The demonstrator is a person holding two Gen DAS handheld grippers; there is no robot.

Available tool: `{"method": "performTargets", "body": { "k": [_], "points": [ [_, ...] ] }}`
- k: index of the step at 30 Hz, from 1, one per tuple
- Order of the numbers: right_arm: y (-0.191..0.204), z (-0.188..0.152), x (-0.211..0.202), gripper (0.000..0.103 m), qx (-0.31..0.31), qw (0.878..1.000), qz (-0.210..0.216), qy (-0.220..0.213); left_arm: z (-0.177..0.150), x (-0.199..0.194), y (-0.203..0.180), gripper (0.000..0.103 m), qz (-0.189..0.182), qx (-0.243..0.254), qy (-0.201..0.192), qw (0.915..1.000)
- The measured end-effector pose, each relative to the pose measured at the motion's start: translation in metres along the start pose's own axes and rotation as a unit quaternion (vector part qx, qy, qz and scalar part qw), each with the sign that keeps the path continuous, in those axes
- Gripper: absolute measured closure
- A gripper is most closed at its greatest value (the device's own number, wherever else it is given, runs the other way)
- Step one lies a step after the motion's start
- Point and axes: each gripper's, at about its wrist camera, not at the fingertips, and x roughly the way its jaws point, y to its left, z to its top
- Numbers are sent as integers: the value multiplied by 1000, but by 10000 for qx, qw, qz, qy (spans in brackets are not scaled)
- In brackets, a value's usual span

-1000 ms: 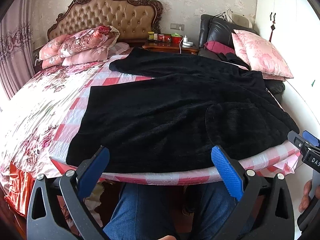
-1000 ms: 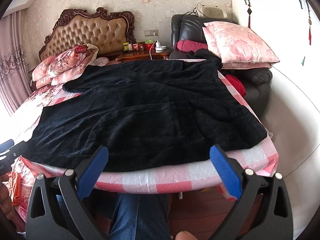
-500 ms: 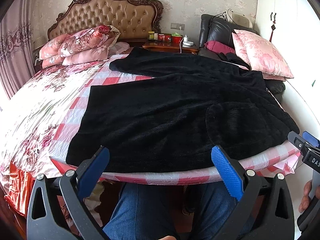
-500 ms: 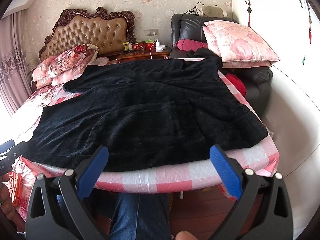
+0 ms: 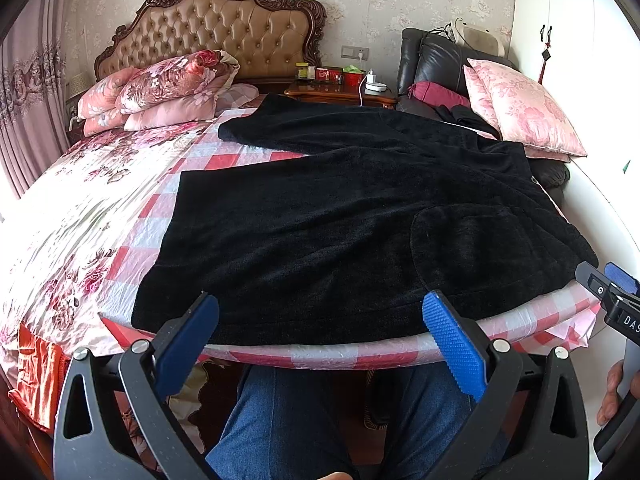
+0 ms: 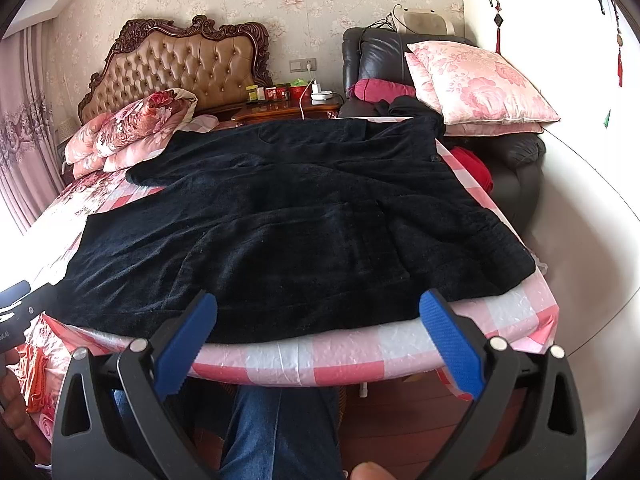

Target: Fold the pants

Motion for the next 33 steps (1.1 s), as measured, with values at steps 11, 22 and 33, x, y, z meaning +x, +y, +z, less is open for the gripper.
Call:
{"method": "performTargets", "body": {
  "k": [11,22,33],
  "points": [
    [-1,1,0,1,5,10000,7,7,-1,1,0,4,0,2,3,10000],
    [4,-3,6,1,34,9999,-3,104,-1,9,-4,4,-10,-16,91,10000],
    [-39,72,61,1,249,9973,396,559,100,62,37,5,-399,326,-586,9970]
  ]
}}
